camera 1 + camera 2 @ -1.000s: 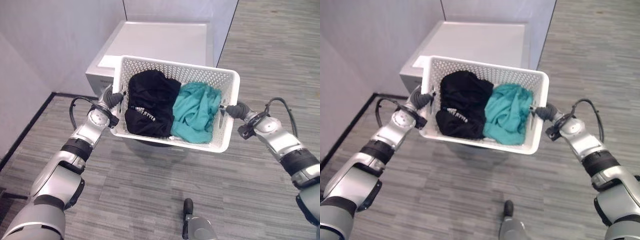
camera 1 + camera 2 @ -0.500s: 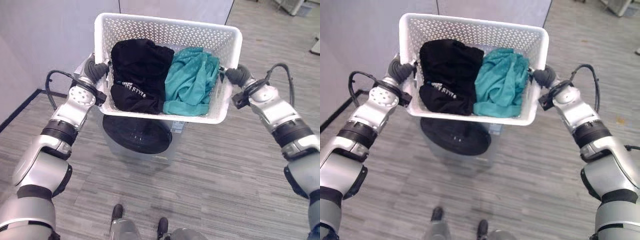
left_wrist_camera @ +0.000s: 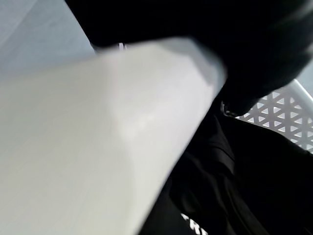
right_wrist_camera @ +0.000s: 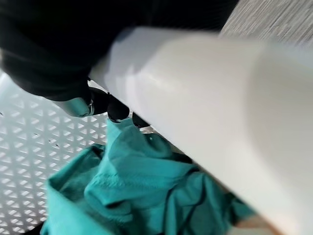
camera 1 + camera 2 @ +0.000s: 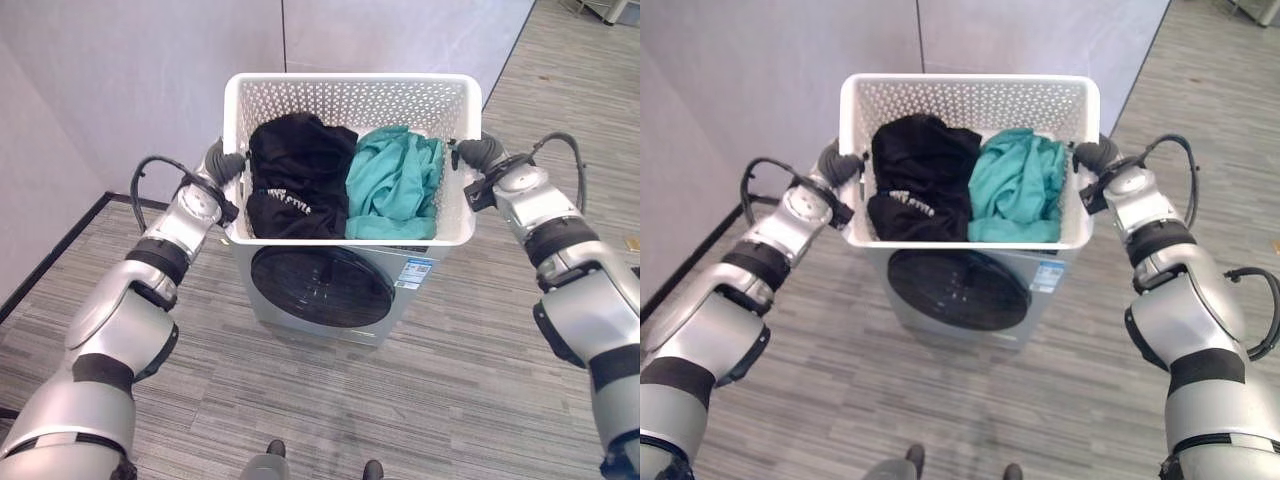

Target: Grab the laundry basket,head to the washer,open it,put in the laundry and shut it.

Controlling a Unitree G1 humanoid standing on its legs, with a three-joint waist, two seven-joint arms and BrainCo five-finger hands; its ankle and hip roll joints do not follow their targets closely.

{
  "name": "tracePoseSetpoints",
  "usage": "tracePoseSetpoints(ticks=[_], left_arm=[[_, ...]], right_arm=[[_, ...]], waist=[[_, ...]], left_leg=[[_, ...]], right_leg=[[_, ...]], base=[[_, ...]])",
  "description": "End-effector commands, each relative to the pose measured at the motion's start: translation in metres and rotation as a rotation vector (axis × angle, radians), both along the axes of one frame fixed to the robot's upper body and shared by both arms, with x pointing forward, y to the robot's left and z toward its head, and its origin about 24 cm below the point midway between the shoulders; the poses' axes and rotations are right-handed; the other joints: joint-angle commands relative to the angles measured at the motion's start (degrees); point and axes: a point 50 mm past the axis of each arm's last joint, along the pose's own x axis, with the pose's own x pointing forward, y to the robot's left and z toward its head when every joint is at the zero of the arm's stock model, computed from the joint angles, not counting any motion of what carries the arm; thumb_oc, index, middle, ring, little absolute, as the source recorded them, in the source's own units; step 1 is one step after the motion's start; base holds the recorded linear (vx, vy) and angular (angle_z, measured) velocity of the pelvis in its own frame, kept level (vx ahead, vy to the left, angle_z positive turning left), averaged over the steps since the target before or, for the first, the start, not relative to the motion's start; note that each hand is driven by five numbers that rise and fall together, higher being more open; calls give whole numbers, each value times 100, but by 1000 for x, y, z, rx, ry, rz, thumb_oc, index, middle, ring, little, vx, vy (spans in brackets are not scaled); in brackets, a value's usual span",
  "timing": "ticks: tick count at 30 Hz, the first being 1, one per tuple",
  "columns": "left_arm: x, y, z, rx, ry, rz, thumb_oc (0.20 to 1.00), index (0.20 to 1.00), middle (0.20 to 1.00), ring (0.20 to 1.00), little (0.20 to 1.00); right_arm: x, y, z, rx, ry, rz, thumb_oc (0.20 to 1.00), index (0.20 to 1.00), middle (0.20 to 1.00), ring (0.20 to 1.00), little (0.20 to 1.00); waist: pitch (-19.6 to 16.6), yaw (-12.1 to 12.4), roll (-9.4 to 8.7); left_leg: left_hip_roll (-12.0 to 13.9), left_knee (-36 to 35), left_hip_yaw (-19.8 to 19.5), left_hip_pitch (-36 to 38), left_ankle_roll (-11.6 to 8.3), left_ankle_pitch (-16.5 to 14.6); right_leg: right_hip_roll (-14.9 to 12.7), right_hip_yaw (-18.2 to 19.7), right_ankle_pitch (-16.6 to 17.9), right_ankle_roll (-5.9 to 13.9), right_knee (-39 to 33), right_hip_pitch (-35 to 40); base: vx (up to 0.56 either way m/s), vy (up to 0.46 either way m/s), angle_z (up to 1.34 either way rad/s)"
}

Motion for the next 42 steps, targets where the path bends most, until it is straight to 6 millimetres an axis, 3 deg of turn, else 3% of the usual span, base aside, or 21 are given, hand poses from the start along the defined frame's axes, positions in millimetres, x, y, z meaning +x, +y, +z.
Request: tracePoseSetpoints(ticks=[1,3,4,6,7,9,10,12,13,15,17,18,21,22,23,29,35,42], left_arm=[[2,-2,72,80,-200,18,200,200,200,200,200],[3,2,70,80,-177,41,200,200,200,200,200],[3,2,70,80,-177,41,200,200,200,200,200],[5,0,72,79,-167,52,200,200,200,200,200],[5,0,73,79,-167,52,200,200,200,200,200],[3,5,80,78,-185,67,200,200,200,200,200],[3,9,80,75,-175,79,200,200,200,200,200],[2,22,78,68,-170,107,200,200,200,200,200],[2,24,74,58,-163,109,200,200,200,200,200],[1,27,71,42,-158,112,200,200,200,200,200],[0,29,73,7,-171,112,200,200,200,200,200],[0,28,74,-19,-175,112,200,200,200,200,200],[0,28,77,-22,-181,111,200,200,200,200,200],[0,28,78,-8,-179,114,200,200,200,200,200],[1,28,78,-10,-176,120,200,200,200,200,200],[0,34,73,49,-158,140,200,200,200,200,200],[0,42,62,57,-110,169,200,200,200,200,200],[2,46,52,192,-18,221,200,200,200,200,200]], right_arm=[[-8,-35,32,-112,-56,-128,200,200,200,200,200],[-7,-33,30,-125,-42,-133,200,200,200,200,200],[-7,-33,30,-125,-42,-133,200,200,200,200,200],[-5,-30,30,-140,-26,-138,200,200,200,200,200],[-5,-30,30,-140,-26,-137,200,200,200,200,200],[-4,-28,28,-143,-21,-133,200,200,200,200,200],[-5,-30,24,-166,6,-135,200,200,200,200,200],[-6,-34,23,-181,11,-137,200,200,200,200,200],[-6,-34,20,-183,11,-134,200,200,200,200,200],[-6,-30,18,-196,8,-113,200,200,200,200,200],[-4,-24,27,-207,-33,-91,200,200,200,200,200],[-5,-23,31,-205,-52,-91,200,200,200,200,200],[-5,-26,31,-226,-47,-99,200,200,200,200,200],[-6,-28,29,-258,-36,-101,200,200,200,200,200],[-6,-27,28,-263,-28,-96,200,200,200,200,200],[-5,-20,-6,-263,67,-55,200,200,200,200,200],[-8,-29,-21,-250,132,-99,200,200,200,200,200],[-8,-25,-37,-272,253,-86,200,200,200,200,200]], waist=[[-457,109,-23],[-376,68,51],[-374,65,51],[-405,-21,11],[-403,-35,27],[-431,-46,-7],[-470,-70,-88],[-585,-170,-165],[-621,-190,-178],[-584,-206,-251],[-511,-151,-320],[-449,-121,-399],[-393,-14,-469],[-377,54,-365],[-376,10,-315],[-549,-6,-210],[-589,35,-156],[-597,98,-139]], left_leg=[[125,313,-5,122,61,-236],[140,133,67,315,92,-219],[140,131,64,316,92,-218],[143,-97,126,588,0,-302],[166,-105,112,599,-7,-307],[223,-105,171,734,-88,-437],[238,11,163,829,-137,-584],[266,249,158,858,-228,-563],[307,500,183,808,-321,-469],[376,1691,156,396,-446,-187],[320,2456,-33,-44,-448,63],[509,2259,54,-346,-415,68],[681,1607,15,-511,-434,45],[945,501,-62,-622,-532,494],[1031,316,57,-552,-541,463],[961,-345,285,48,-581,511],[909,-520,481,287,-511,469],[867,-588,522,376,-451,404]], right_leg=[[-597,340,405,679,1996,-827],[-694,-100,562,711,2207,-1145],[-695,-103,562,711,2206,-1141],[-799,-821,490,660,1372,-1315],[-779,-849,491,656,1347,-1285],[-801,-1362,540,690,746,-1266],[-532,-1204,400,612,370,-1084],[-275,-845,312,496,246,-973],[-185,-881,276,429,195,-878],[-60,-957,172,243,130,-649],[123,-821,39,94,-27,-448],[160,-771,-58,72,-132,-308],[123,-637,-146,123,-208,-150],[217,-579,-293,146,-189,-23],[218,-577,-334,149,-84,-41],[138,-523,-321,255,-172,123],[54,-458,-292,344,-133,82],[-8,-532,-258,435,-151,64]], base=[[49,185,-13],[98,173,-10],[223,55,-27],[277,-2,-23],[198,-53,-3],[278,-108,3],[351,-148,5],[315,-123,13],[265,-130,30],[190,-163,33],[155,-135,10],[159,-37,-8],[137,57,-21],[158,105,-33],[204,157,-37],[136,95,-42],[71,60,-21],[17,17,-3]])
